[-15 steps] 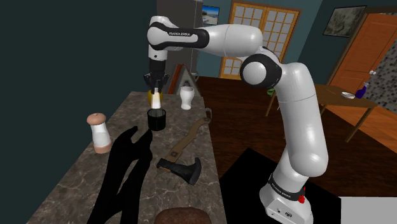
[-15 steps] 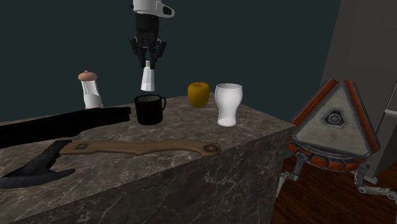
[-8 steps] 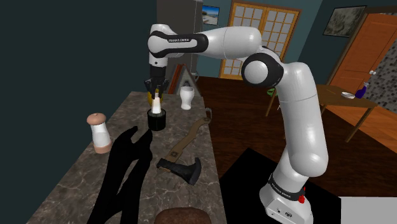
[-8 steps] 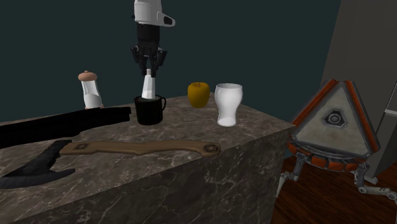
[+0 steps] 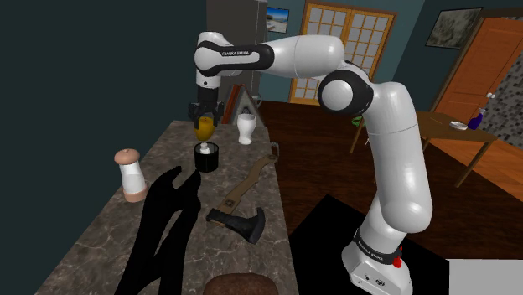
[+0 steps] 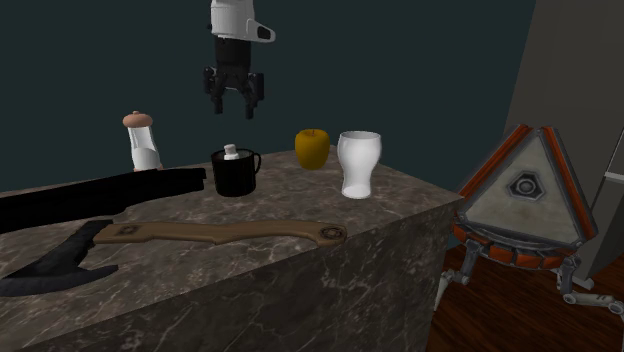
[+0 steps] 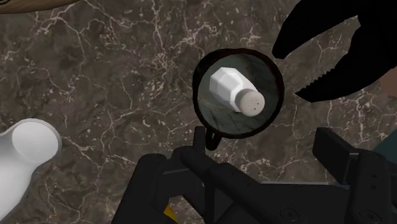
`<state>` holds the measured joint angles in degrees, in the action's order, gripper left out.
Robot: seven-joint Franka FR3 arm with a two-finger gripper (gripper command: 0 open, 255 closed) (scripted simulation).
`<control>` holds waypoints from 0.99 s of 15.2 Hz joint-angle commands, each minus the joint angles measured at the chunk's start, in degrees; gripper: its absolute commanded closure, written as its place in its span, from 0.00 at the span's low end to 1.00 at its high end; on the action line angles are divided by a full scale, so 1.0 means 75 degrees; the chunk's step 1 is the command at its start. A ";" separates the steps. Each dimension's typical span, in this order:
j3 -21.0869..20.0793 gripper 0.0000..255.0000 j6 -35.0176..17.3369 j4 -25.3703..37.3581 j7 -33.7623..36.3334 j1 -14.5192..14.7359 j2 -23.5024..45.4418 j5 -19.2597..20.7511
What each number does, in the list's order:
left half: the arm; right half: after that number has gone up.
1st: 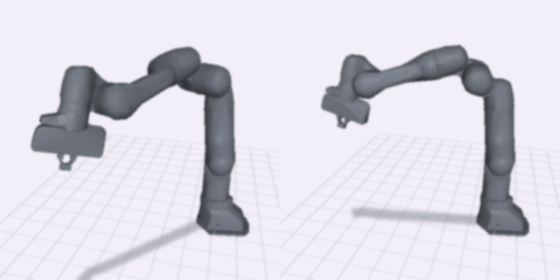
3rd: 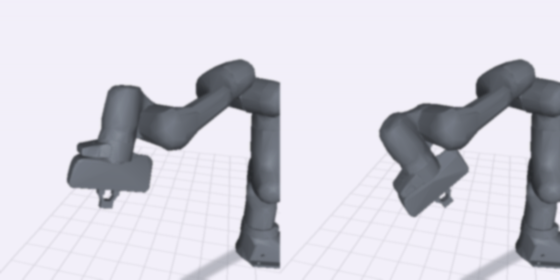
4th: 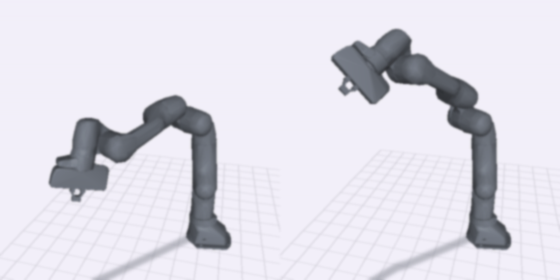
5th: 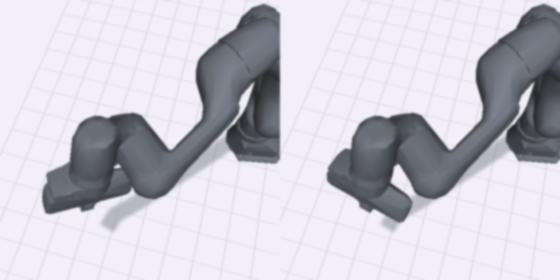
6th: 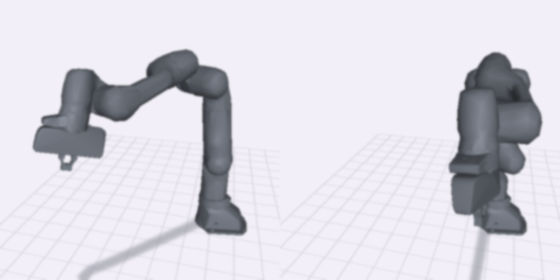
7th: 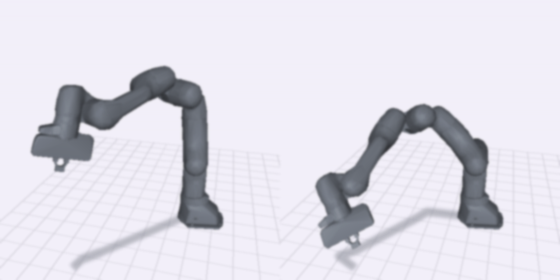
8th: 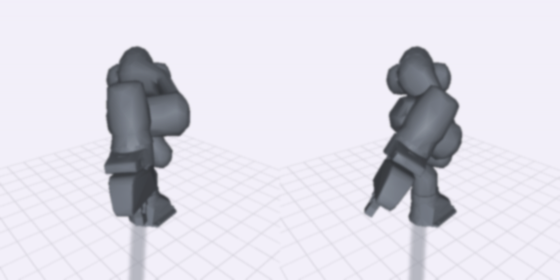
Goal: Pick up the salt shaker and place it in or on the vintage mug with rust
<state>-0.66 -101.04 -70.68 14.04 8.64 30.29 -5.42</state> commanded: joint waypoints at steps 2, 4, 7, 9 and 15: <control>0.0000 0.00 0.0000 0.0000 0.0000 0.0000 0.0000 0.0000; 0.0003 0.00 0.0266 0.0282 0.0009 -0.0014 0.0017 0.0003; 0.0009 0.00 0.1071 0.1232 0.0037 -0.0055 0.0163 0.0009; 0.0009 0.00 0.1068 0.1226 0.0037 -0.0055 0.0159 0.0009; 0.0009 0.00 0.1071 0.1233 0.0037 -0.0055 0.0163 0.0009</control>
